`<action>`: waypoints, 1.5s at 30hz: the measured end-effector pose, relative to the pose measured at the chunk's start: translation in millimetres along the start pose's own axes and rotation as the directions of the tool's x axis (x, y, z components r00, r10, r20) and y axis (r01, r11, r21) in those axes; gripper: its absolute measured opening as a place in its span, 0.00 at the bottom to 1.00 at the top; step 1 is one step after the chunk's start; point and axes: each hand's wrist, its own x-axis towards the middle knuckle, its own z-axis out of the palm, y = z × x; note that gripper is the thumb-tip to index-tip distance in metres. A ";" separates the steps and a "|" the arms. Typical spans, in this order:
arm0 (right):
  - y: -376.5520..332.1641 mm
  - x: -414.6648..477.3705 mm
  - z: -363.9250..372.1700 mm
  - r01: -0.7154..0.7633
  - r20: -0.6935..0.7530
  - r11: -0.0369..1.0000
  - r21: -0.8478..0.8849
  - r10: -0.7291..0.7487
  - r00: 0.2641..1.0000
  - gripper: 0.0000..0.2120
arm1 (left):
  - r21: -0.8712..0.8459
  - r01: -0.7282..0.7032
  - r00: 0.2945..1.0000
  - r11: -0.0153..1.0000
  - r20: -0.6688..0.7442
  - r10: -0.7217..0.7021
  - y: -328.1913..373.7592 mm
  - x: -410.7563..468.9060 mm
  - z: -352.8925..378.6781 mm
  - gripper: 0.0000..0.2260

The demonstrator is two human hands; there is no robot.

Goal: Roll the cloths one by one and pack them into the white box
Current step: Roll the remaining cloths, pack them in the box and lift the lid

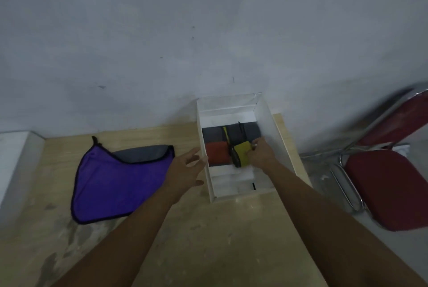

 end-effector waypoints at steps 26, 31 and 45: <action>-30.2 -17.1 12.0 0.256 -0.247 0.966 -0.031 -0.255 0.935 0.09 | 0.139 -0.046 0.999 0.989 0.016 0.045 -10.7 0.6 -18.9 0.17; -83.3 -85.8 23.1 0.451 -0.257 0.891 0.052 -0.425 0.868 0.04 | 0.284 -0.087 0.990 0.955 -0.082 0.115 -19.5 -21.6 -53.6 0.13; -55.0 -143.4 201.0 0.563 0.309 0.812 -0.156 -0.501 0.808 0.12 | 0.613 0.058 0.935 0.788 -0.309 0.172 -119.9 -53.4 -216.5 0.13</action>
